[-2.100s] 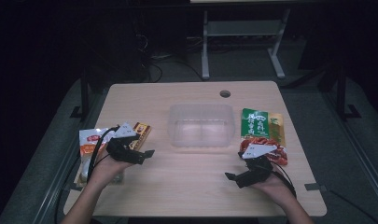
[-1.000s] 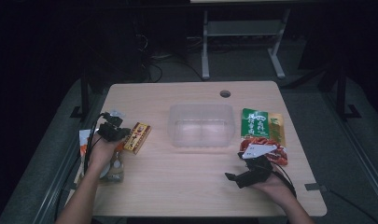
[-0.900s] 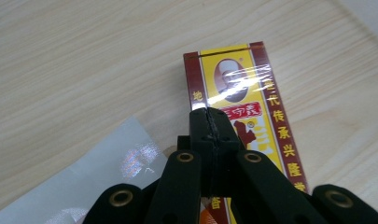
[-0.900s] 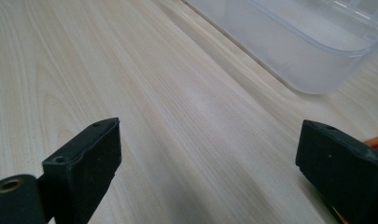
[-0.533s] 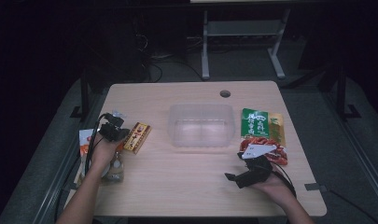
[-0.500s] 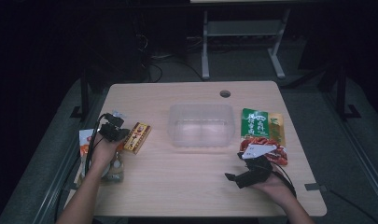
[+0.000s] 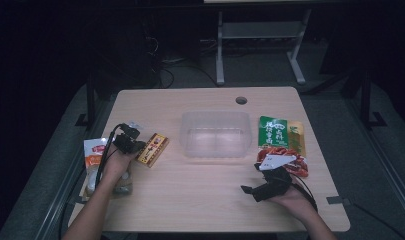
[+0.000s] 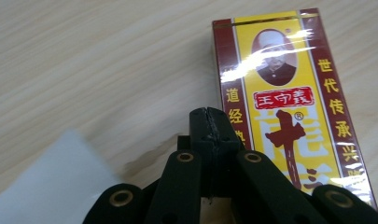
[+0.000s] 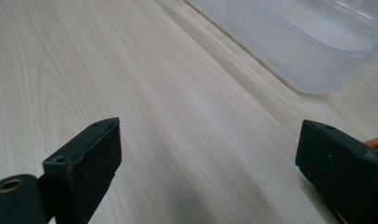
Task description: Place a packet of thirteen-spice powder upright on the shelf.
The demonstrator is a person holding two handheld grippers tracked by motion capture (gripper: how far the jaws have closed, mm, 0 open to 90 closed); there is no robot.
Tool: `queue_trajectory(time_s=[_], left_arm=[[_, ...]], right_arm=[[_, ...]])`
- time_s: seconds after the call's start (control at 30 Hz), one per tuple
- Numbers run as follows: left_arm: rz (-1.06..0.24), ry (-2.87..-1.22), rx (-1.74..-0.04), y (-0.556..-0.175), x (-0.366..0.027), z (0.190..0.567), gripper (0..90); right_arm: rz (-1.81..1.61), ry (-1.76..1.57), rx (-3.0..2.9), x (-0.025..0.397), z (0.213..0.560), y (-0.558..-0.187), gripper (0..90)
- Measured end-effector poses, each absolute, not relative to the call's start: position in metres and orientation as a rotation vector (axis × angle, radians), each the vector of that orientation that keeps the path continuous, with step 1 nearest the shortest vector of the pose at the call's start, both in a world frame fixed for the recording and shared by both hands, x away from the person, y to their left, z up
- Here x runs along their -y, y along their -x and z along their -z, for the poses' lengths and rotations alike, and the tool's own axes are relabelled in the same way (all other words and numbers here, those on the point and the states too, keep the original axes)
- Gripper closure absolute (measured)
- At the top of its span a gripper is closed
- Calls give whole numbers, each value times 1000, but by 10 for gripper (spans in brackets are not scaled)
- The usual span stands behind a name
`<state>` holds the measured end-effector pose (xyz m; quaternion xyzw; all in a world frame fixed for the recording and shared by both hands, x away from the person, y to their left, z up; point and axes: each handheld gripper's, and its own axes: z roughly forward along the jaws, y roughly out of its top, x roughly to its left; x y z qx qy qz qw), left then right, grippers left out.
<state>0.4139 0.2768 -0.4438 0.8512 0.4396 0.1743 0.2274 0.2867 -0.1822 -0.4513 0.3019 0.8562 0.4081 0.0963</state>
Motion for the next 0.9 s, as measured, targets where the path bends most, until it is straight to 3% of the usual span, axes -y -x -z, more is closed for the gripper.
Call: queue_trajectory(time_s=[0.23, 0.53, 0.6, 0.73, 0.83, 0.9], left_arm=[[-413, -2359, -1143, -411, -259, 445, 897], [-358, -2194, -1094, -390, -286, 417, 874], [-312, -2179, -1064, -376, -290, 413, 807], [-270, -2161, -1051, -357, -290, 413, 589], [-289, -2198, -1006, -339, -284, 420, 406], [-323, -2225, -983, -331, -279, 426, 344]], right_arm=[[-1206, -894, -2537, 183, 451, -287, 66], [-1213, -893, -2533, 184, 451, -286, 66], [-1213, -895, -2534, 185, 450, -286, 67], [-1210, -898, -2533, 185, 450, -286, 67], [-1207, -901, -2532, 185, 451, -285, 67], [-1204, -905, -2535, 184, 451, -286, 67]])
